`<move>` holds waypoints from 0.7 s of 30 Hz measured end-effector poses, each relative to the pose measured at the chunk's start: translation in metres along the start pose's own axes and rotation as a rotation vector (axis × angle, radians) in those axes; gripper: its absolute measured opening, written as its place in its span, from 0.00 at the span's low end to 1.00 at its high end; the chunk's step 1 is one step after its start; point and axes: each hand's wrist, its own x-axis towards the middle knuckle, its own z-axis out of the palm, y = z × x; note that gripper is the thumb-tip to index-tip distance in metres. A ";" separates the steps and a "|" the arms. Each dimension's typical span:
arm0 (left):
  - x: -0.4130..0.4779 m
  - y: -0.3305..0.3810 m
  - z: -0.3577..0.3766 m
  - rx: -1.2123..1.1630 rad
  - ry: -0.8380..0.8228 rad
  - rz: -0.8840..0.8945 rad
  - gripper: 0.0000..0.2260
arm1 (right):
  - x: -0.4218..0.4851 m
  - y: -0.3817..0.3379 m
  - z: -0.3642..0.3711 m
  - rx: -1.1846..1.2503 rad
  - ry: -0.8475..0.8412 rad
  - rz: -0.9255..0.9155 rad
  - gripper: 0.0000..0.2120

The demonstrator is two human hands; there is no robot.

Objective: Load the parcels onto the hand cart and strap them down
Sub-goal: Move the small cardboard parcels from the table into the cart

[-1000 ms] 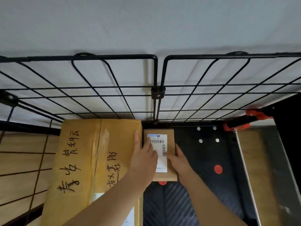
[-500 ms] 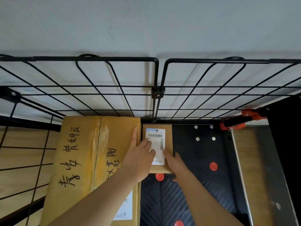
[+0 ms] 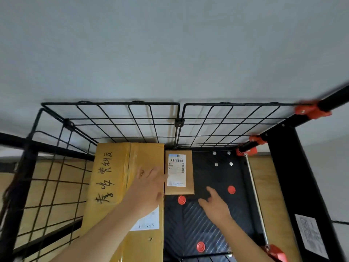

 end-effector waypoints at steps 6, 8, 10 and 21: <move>-0.078 -0.013 -0.045 -0.136 0.024 -0.094 0.26 | -0.094 -0.025 -0.008 -0.118 0.031 -0.168 0.27; -0.103 -0.015 -0.064 -0.157 0.053 -0.109 0.27 | -0.121 -0.041 -0.006 -0.141 0.051 -0.246 0.25; -0.126 -0.020 -0.080 -0.173 0.072 -0.123 0.28 | -0.146 -0.058 -0.003 -0.166 0.068 -0.311 0.25; -0.242 -0.081 -0.149 -0.241 0.335 -0.195 0.26 | -0.248 -0.186 0.027 -0.353 0.139 -0.658 0.22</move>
